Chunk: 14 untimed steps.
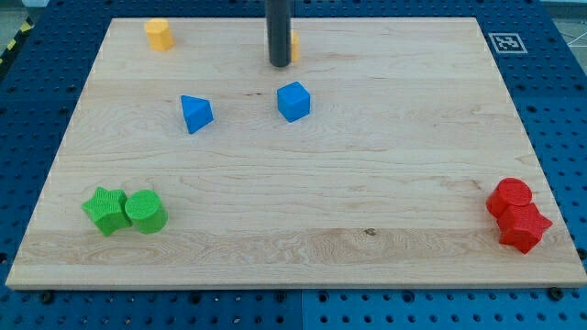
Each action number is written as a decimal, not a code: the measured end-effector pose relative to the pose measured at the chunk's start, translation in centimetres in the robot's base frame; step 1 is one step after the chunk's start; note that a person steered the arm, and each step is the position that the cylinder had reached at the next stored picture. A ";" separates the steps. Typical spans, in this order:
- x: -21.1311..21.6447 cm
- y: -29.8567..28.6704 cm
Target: Slide the yellow heart closer to the yellow hexagon
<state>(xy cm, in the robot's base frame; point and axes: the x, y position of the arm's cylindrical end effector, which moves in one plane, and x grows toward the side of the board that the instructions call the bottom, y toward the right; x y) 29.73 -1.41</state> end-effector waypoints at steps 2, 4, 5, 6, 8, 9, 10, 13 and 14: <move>1.7 5.1; -3.5 6.8; -5.2 2.6; -5.6 -2.2; -5.6 1.4; -5.1 3.3; -4.2 0.1; -4.1 -4.6; -4.1 1.0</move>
<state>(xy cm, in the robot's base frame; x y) 25.64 -0.39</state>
